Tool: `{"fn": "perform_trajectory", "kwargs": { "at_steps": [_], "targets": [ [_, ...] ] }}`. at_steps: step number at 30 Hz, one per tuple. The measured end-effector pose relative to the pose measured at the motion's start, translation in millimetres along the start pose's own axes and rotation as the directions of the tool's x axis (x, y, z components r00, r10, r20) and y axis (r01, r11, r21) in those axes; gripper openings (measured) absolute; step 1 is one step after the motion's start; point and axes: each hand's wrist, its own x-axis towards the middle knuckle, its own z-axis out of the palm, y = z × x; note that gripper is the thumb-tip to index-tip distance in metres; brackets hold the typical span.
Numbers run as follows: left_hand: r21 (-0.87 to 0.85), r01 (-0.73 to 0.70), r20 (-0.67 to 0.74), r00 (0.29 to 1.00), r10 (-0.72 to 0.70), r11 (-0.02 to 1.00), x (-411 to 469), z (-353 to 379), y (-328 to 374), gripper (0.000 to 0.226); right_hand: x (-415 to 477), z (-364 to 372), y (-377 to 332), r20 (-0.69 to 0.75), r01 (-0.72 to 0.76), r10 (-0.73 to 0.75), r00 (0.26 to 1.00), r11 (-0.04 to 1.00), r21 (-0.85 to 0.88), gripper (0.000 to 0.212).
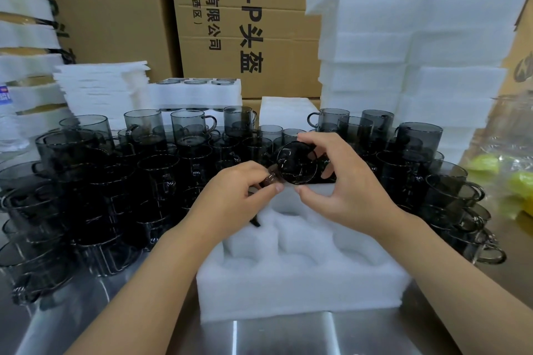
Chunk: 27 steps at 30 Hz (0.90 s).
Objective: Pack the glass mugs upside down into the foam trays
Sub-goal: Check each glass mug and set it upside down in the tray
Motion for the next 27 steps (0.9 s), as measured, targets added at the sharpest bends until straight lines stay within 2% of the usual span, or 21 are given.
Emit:
{"fn": "perform_trajectory", "kwargs": {
  "at_steps": [7,11,14,16,20,24,27],
  "targets": [
    [0.018,-0.078,0.023,0.997,0.078,0.997,-1,0,2,0.013,1,1,3,0.079,-0.033,0.031,0.996,0.999,0.026,0.075],
    [0.008,-0.087,0.012,0.996,0.087,0.996,-1,0,3,0.015,1,2,2,0.009,-0.028,0.027,1.0,0.999,0.02,0.067],
    [0.01,-0.089,-0.009,0.996,0.09,0.996,-1,0,6,0.007,1,2,2,-0.024,-0.026,0.026,0.999,1.0,0.007,0.064],
    [-0.052,-0.06,-0.034,0.998,0.059,0.997,-3,-2,7,0.023,1,1,4,-0.02,-0.065,0.065,0.998,0.998,-0.011,0.064],
    [-0.145,-0.039,-0.017,0.999,0.036,0.989,-4,-3,9,0.039,0,-1,4,0.071,-0.099,0.093,0.993,0.992,0.072,0.065],
    [-0.159,-0.073,-0.023,0.997,0.07,0.985,-5,-3,10,0.036,-1,-2,1,0.153,-0.088,0.059,0.986,0.979,0.186,0.065],
    [-0.145,-0.09,-0.003,0.996,0.09,0.985,-6,-3,12,0.035,-1,-2,1,0.183,-0.078,0.046,0.982,0.982,0.175,0.06]
  ]
}}
